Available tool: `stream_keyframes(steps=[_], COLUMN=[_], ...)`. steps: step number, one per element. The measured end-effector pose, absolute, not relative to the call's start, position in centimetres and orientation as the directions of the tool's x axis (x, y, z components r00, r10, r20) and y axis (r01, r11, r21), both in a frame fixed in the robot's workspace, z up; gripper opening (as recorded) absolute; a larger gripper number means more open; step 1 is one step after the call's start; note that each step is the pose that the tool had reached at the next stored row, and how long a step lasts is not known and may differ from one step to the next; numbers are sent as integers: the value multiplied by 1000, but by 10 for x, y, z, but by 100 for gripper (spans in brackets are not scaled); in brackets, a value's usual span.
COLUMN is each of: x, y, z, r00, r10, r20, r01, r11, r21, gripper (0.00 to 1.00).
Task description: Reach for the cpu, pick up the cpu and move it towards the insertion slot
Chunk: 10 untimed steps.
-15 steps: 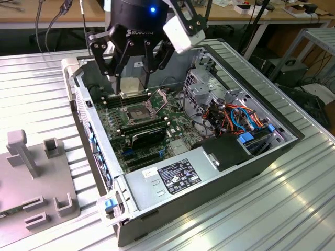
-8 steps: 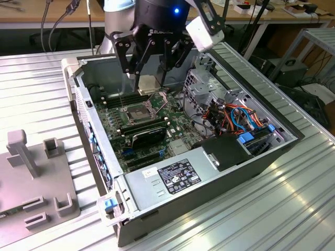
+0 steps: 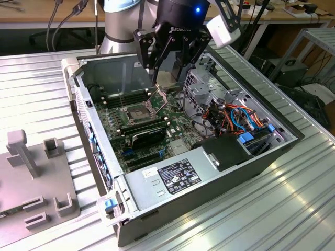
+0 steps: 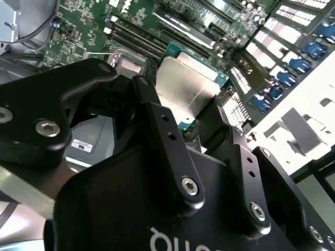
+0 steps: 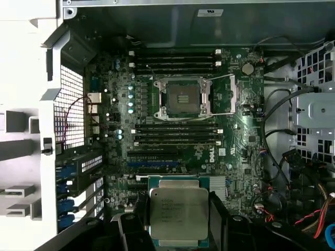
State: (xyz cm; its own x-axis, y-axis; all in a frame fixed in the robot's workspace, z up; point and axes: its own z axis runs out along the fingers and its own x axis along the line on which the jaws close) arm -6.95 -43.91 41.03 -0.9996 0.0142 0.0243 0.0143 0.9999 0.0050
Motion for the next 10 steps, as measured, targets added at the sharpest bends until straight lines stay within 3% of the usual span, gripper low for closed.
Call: stream_keyframes(steps=[10], x=[-65], y=[-429], z=[409], r00=[-1000], r10=[14], r20=[24], r01=[14], r11=[1000], r21=[5], gripper=[55])
